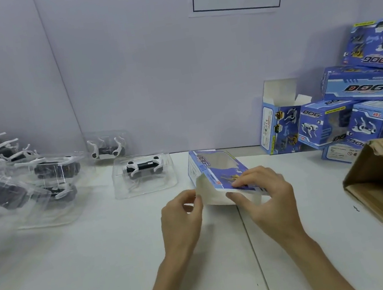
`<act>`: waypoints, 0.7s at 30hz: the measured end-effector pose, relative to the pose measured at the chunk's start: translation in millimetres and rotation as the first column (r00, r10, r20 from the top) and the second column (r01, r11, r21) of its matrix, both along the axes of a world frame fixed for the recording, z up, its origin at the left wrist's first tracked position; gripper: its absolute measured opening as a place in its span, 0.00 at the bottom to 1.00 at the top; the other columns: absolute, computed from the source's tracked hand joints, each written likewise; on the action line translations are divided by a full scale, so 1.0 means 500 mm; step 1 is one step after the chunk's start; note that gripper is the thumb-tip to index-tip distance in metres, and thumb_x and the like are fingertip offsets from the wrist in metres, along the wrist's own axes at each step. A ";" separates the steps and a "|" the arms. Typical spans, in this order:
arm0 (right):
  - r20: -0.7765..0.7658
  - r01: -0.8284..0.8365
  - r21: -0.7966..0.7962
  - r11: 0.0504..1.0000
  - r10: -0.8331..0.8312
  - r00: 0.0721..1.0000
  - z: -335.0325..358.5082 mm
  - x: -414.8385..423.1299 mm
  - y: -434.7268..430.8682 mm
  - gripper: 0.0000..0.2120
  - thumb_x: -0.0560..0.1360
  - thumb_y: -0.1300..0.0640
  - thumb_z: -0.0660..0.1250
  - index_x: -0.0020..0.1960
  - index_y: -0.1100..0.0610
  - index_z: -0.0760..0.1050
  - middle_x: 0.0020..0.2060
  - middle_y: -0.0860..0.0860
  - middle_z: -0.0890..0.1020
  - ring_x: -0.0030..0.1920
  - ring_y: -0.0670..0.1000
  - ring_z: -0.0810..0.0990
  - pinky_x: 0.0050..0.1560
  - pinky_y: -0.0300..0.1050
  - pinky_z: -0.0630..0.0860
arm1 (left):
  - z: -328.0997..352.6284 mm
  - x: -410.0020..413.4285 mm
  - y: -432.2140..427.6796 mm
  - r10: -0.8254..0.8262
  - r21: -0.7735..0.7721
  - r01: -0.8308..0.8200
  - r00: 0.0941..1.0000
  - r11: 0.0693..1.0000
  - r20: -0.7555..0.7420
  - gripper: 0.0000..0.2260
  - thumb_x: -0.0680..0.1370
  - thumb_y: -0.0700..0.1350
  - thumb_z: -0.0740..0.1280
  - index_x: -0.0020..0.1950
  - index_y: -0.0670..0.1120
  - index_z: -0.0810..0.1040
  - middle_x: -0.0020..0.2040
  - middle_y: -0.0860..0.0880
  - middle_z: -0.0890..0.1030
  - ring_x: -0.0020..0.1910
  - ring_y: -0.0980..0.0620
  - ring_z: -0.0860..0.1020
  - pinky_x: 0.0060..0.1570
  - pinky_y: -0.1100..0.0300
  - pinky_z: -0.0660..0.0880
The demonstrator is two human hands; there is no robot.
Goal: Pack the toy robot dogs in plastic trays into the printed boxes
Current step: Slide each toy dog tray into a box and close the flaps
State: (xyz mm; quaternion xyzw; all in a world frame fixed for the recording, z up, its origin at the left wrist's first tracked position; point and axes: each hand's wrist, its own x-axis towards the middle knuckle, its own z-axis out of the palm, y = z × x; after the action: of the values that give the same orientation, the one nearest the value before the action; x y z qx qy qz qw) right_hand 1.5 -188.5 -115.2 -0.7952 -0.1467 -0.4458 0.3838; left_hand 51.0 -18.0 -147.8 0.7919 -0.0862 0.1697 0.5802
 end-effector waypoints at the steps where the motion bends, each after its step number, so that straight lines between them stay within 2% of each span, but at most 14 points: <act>1: 0.006 -0.017 0.006 1.000 0.017 1.000 0.001 -0.003 0.000 0.09 0.69 0.57 0.74 0.49 0.53 0.83 0.50 0.47 0.81 0.56 0.48 0.78 0.56 0.48 0.73 | 0.001 0.001 0.003 0.032 -0.021 -0.032 0.999 0.999 -0.006 0.08 0.78 0.42 0.68 0.44 0.53 0.84 0.37 0.59 0.84 0.36 0.57 0.83 0.38 0.59 0.76; 3: 0.002 -0.069 0.122 0.990 0.070 0.998 0.003 -0.009 -0.004 0.20 0.65 0.62 0.67 0.56 0.53 0.79 0.57 0.50 0.78 0.62 0.51 0.75 0.60 0.42 0.70 | 0.007 0.003 0.008 0.083 -0.129 -0.090 0.995 0.988 -0.053 0.09 0.78 0.39 0.66 0.41 0.50 0.83 0.35 0.58 0.83 0.33 0.56 0.83 0.35 0.60 0.74; 5: -0.041 -0.022 0.278 0.960 0.035 0.999 0.006 -0.010 -0.012 0.24 0.63 0.65 0.65 0.58 0.51 0.75 0.57 0.49 0.77 0.60 0.49 0.75 0.57 0.39 0.71 | 0.009 0.006 0.014 0.090 -0.247 -0.113 0.991 0.962 -0.104 0.10 0.78 0.38 0.66 0.41 0.49 0.82 0.35 0.56 0.83 0.32 0.54 0.84 0.33 0.57 0.75; 8: -0.228 0.027 0.430 0.902 0.079 0.970 0.012 0.004 -0.026 0.13 0.74 0.63 0.72 0.54 0.50 0.75 0.52 0.46 0.81 0.48 0.45 0.79 0.49 0.36 0.74 | 0.017 0.005 0.018 0.048 -0.345 -0.086 0.992 0.935 -0.116 0.10 0.79 0.38 0.66 0.43 0.50 0.83 0.36 0.57 0.83 0.31 0.53 0.83 0.30 0.61 0.75; 10: -0.305 -0.004 0.455 0.890 0.160 0.939 0.009 0.016 -0.029 0.10 0.75 0.63 0.73 0.51 0.51 0.78 0.47 0.46 0.83 0.40 0.43 0.80 0.42 0.34 0.76 | 0.020 0.000 0.018 0.029 -0.358 -0.066 0.994 0.931 -0.108 0.10 0.79 0.39 0.66 0.42 0.50 0.82 0.35 0.58 0.82 0.30 0.55 0.80 0.30 0.62 0.73; 11: -0.317 0.007 0.442 0.897 0.149 0.937 0.007 0.019 -0.029 0.09 0.74 0.63 0.73 0.49 0.51 0.79 0.44 0.45 0.84 0.38 0.42 0.80 0.40 0.33 0.76 | 0.020 -0.001 0.018 0.019 -0.368 -0.059 0.994 0.928 -0.112 0.10 0.79 0.39 0.67 0.41 0.50 0.82 0.34 0.58 0.82 0.29 0.56 0.79 0.29 0.64 0.73; 13: -0.328 0.072 0.453 0.888 0.091 0.940 0.002 0.021 -0.030 0.06 0.75 0.63 0.72 0.45 0.52 0.81 0.39 0.45 0.85 0.39 0.45 0.80 0.43 0.39 0.79 | 0.022 -0.001 0.022 -0.020 -0.404 -0.037 0.991 0.914 -0.135 0.10 0.79 0.38 0.67 0.41 0.49 0.83 0.33 0.58 0.81 0.29 0.57 0.77 0.29 0.65 0.72; 15: -0.364 0.132 0.547 0.826 0.093 0.927 -0.001 0.024 -0.037 0.03 0.76 0.61 0.72 0.44 0.56 0.82 0.39 0.52 0.85 0.39 0.49 0.80 0.48 0.51 0.80 | 0.025 0.000 0.027 -0.088 -0.453 0.002 0.982 0.892 -0.168 0.09 0.80 0.39 0.68 0.41 0.48 0.83 0.33 0.56 0.81 0.29 0.56 0.76 0.32 0.63 0.72; 16: -0.383 0.149 0.603 0.783 0.121 0.916 0.000 0.023 -0.042 0.04 0.77 0.59 0.71 0.44 0.59 0.83 0.41 0.57 0.85 0.39 0.50 0.79 0.48 0.54 0.80 | 0.027 0.001 0.029 -0.131 -0.477 0.028 0.974 0.878 -0.183 0.09 0.80 0.39 0.68 0.42 0.47 0.83 0.33 0.55 0.81 0.29 0.56 0.76 0.33 0.62 0.72; 18: -0.402 0.139 0.692 0.709 0.219 0.889 0.004 0.020 -0.052 0.08 0.77 0.56 0.71 0.44 0.61 0.83 0.43 0.61 0.85 0.39 0.50 0.79 0.43 0.49 0.79 | 0.031 0.001 0.031 -0.216 -0.518 0.077 0.953 0.852 -0.213 0.08 0.80 0.39 0.67 0.43 0.45 0.84 0.35 0.53 0.80 0.29 0.55 0.75 0.35 0.61 0.72; 20: -0.388 0.079 0.752 0.654 0.343 0.855 0.011 0.014 -0.058 0.11 0.76 0.53 0.70 0.43 0.60 0.84 0.42 0.57 0.86 0.37 0.48 0.81 0.37 0.39 0.78 | 0.032 0.003 0.035 -0.288 -0.546 0.110 0.924 0.830 -0.252 0.09 0.81 0.40 0.66 0.43 0.45 0.83 0.37 0.52 0.79 0.29 0.54 0.73 0.36 0.61 0.71; 21: -0.365 0.033 0.783 0.621 0.415 0.833 0.015 0.011 -0.060 0.12 0.75 0.51 0.69 0.43 0.60 0.84 0.42 0.55 0.86 0.37 0.48 0.82 0.36 0.38 0.78 | 0.032 0.004 0.038 -0.326 -0.558 0.131 0.907 0.820 -0.265 0.10 0.81 0.40 0.65 0.42 0.46 0.83 0.37 0.52 0.78 0.30 0.54 0.72 0.37 0.61 0.71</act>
State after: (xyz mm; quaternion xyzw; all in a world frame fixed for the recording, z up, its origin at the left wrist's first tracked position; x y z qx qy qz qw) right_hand 7.1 -218.4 -107.6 -0.6249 0.0754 -0.1907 0.7533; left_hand 52.9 0.8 -131.8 0.6025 -0.0279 -0.0284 0.7971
